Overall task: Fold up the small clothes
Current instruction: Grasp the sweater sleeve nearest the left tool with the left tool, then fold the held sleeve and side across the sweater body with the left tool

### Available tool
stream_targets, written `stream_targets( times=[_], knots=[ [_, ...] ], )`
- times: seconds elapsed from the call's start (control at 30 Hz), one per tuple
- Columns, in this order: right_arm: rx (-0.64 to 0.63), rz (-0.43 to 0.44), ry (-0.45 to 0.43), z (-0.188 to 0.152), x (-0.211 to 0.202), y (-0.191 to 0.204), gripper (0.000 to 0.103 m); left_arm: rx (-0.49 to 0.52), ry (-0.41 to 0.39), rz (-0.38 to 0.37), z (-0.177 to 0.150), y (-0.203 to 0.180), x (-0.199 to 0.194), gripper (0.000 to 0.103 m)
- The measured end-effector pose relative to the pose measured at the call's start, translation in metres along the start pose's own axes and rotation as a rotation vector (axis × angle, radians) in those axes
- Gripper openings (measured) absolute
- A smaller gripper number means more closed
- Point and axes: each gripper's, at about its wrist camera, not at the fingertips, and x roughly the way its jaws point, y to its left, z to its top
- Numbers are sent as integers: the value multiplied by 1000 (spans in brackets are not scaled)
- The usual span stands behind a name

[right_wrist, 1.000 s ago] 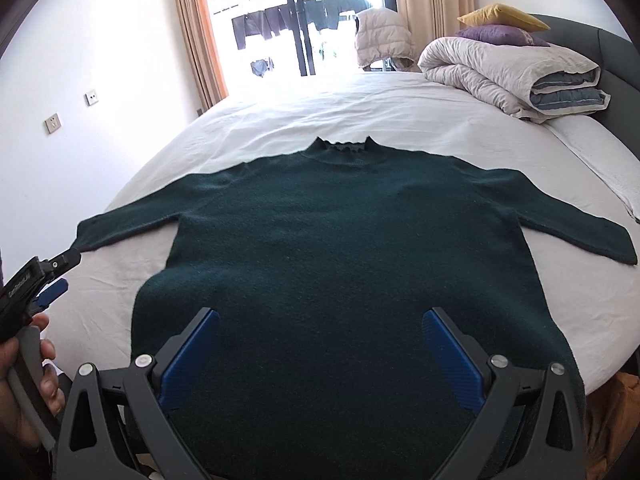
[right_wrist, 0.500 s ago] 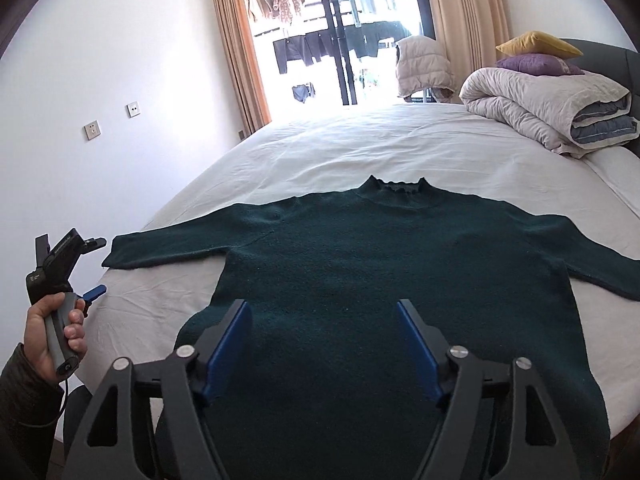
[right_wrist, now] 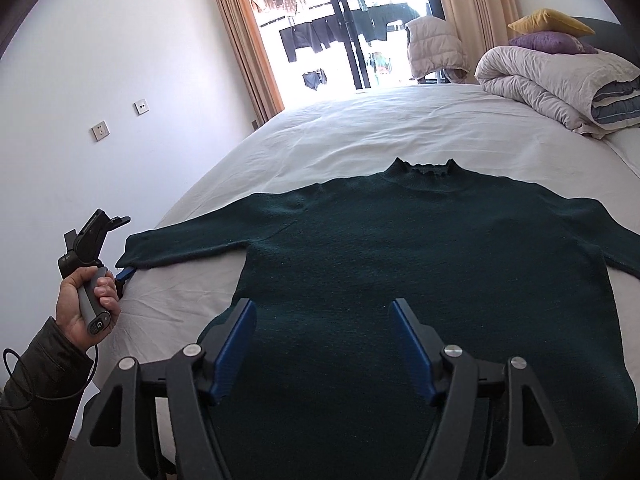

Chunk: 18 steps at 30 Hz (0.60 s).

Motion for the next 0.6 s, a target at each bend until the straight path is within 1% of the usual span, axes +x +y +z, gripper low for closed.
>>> stream_targets(
  times=[0.07, 0.1, 0.13, 0.2, 0.23, 0.3, 0.37, 0.4, 0.43, 0.53, 0.6],
  knots=[
    [5, 0, 2, -1, 1, 0, 72, -29, 18, -7, 4, 7, 9, 54],
    [6, 0, 2, -2, 1, -1, 72, -47, 26, -10, 6, 12, 12, 47],
    [6, -1, 2, -2, 1, -1, 72, -63, 28, -10, 7, 18, 14, 32],
    [6, -2, -1, -3, 0, -2, 72, -75, 20, 5, 8, 24, 16, 25],
    [8, -3, -1, -3, 1, -2, 72, -65, 16, 19, 7, 25, 16, 18],
    [19, -4, -6, -3, 0, -5, 72, -30, -5, 46, 2, 23, 11, 14],
    [33, -7, -10, -4, 0, -11, 72, 43, -36, 76, -7, 4, 8, 11],
    [40, -8, -12, -3, 0, -14, 72, 99, -50, 80, -15, -11, 6, 10],
    [48, -10, -16, -4, -1, -19, 72, 163, -60, 81, -21, -29, 5, 10],
    [75, -18, -28, -5, -3, -35, 72, 377, -69, 57, -49, -99, 6, 9],
    [101, -23, -35, -5, -5, -47, 72, 545, -64, 28, -85, -149, 10, 9]
  ],
)
